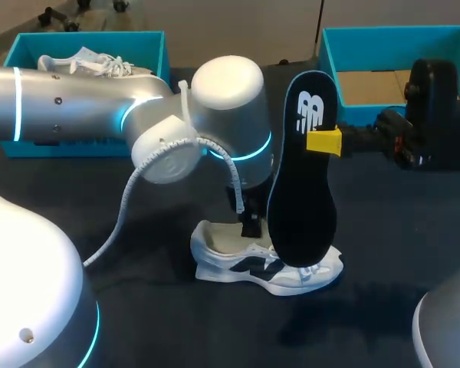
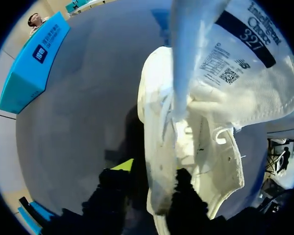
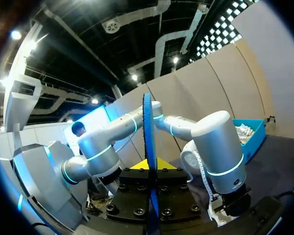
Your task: Take the shoe out of the shoebox, open the shoe tongue, remove and reinsert the insole, then place the shoe into the shoebox
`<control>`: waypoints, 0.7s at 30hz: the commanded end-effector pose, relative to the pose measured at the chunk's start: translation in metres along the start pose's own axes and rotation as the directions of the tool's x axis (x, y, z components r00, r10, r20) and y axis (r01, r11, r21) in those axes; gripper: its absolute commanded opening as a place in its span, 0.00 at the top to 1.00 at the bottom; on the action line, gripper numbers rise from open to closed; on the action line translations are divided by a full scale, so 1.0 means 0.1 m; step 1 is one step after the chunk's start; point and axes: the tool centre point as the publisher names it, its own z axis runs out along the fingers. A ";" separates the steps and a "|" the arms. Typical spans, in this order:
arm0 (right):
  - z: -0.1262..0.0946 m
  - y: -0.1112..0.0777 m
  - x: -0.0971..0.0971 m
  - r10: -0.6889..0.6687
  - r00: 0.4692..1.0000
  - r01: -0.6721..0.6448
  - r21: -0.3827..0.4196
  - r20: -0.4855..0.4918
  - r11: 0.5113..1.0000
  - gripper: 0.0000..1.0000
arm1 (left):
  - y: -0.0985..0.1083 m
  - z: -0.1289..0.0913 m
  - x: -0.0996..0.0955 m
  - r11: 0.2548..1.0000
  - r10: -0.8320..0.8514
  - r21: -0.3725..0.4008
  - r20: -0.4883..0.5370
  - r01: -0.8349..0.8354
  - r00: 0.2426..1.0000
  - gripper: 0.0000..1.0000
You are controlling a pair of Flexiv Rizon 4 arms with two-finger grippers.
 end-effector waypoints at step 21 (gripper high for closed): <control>0.03 0.00 -0.01 0.002 1.000 -0.002 0.002 0.000 1.000 1.00 | 0.12 -0.57 0.17 0.907 0.406 0.084 0.097 -0.414 0.909 1.00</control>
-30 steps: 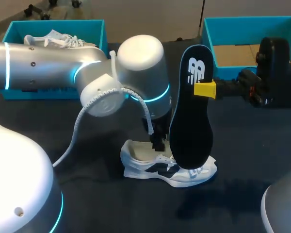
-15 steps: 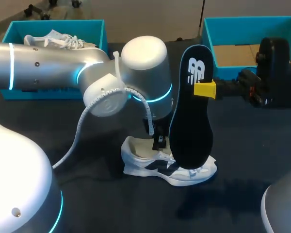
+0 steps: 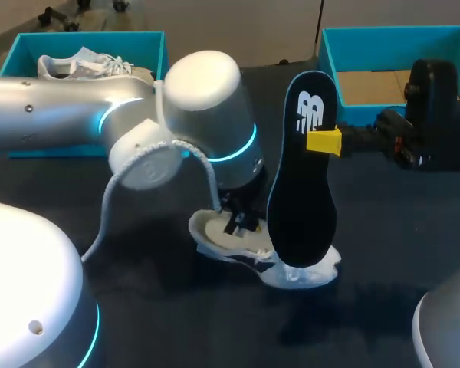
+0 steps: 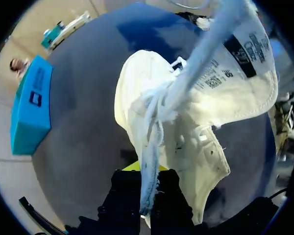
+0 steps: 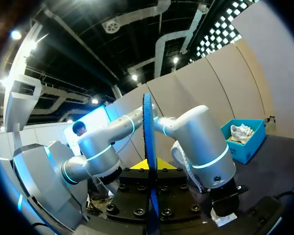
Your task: Take the shoe out of the shoebox, open the shoe tongue, remove and reinsert the insole, then place the shoe into the shoebox
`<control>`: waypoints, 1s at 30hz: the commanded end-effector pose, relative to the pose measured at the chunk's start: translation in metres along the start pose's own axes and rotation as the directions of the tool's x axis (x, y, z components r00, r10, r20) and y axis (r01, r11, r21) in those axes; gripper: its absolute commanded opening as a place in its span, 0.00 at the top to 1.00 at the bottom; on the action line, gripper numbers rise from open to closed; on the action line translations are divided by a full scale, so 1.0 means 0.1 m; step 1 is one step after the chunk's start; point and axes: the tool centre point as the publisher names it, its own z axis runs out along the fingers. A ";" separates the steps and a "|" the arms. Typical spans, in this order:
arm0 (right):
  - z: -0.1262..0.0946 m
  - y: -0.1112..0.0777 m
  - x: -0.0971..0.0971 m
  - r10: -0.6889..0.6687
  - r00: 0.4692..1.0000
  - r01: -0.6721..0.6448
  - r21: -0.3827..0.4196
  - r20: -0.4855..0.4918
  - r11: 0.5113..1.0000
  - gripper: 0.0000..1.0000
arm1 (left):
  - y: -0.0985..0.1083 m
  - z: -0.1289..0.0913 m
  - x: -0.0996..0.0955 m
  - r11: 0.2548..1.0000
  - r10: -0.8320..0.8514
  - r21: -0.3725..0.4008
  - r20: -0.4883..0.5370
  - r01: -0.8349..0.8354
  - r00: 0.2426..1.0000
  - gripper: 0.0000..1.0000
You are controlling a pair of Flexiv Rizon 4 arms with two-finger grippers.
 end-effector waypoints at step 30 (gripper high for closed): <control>0.03 0.00 -0.01 0.002 1.000 -0.002 0.002 0.000 1.000 1.00 | 0.15 -0.59 0.27 0.715 0.699 0.028 -0.017 -0.699 0.714 1.00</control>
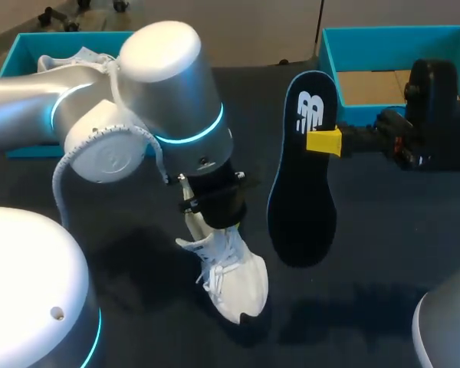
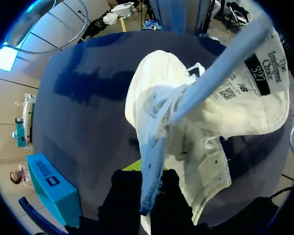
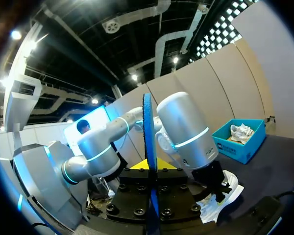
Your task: Take the shoe out of the shoebox, open the shoe tongue, remove and reinsert the insole, then place the shoe into the shoebox
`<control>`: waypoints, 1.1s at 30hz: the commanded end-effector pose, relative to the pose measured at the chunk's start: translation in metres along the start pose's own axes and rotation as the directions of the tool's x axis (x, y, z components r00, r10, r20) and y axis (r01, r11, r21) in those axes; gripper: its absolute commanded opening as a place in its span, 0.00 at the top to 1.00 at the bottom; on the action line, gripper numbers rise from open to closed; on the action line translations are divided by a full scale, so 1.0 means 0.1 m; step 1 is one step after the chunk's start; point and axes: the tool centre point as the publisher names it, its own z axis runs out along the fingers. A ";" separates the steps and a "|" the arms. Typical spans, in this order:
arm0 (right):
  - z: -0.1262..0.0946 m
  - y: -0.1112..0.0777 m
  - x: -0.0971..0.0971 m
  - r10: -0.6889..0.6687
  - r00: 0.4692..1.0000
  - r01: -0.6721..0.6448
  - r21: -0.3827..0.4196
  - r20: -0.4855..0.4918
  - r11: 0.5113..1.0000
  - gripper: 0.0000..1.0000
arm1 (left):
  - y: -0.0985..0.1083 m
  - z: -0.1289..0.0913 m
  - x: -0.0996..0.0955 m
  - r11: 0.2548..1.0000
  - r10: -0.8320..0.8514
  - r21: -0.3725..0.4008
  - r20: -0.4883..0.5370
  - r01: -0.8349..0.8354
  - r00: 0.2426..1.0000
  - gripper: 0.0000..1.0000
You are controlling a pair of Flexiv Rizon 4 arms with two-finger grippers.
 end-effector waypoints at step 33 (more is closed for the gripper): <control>0.02 0.00 -0.01 0.002 1.000 -0.002 0.002 0.000 1.000 1.00 | -0.44 0.39 -0.05 0.959 0.277 0.092 -0.123 -0.267 0.953 1.00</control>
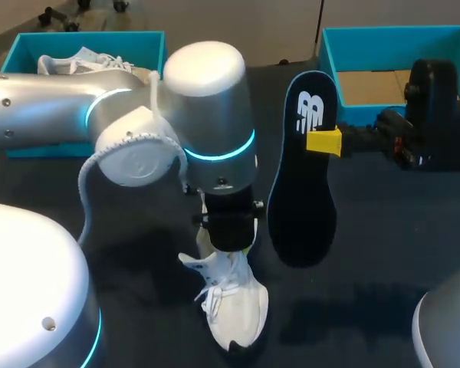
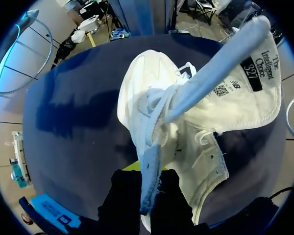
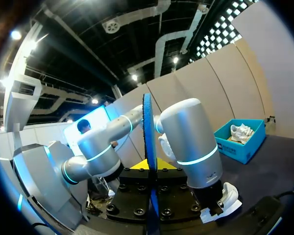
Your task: Take the shoe out of the shoebox, open the shoe tongue, remove and reinsert the insole, then place the shoe into the shoebox
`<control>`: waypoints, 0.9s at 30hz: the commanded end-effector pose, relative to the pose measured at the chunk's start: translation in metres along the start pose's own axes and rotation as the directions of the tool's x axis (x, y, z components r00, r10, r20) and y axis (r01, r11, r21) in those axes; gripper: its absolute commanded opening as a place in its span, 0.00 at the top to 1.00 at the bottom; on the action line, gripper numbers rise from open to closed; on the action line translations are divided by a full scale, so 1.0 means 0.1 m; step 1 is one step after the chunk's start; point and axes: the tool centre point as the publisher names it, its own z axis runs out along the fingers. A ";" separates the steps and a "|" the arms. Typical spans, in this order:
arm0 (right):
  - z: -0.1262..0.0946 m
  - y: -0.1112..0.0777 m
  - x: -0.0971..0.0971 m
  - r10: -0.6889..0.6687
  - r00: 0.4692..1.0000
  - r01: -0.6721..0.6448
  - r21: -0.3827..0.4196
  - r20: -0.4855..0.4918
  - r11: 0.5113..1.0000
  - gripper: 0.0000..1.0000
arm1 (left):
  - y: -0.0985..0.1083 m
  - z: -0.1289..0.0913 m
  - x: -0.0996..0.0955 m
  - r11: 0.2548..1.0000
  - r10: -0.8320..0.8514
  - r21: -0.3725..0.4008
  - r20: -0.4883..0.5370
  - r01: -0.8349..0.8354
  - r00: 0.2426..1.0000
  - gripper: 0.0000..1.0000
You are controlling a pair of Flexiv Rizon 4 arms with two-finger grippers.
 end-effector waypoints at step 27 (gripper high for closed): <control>0.02 0.00 -0.01 0.002 1.000 -0.002 0.002 0.000 1.000 1.00 | 0.03 0.41 -0.17 0.999 0.026 -0.017 -0.046 -0.027 0.999 1.00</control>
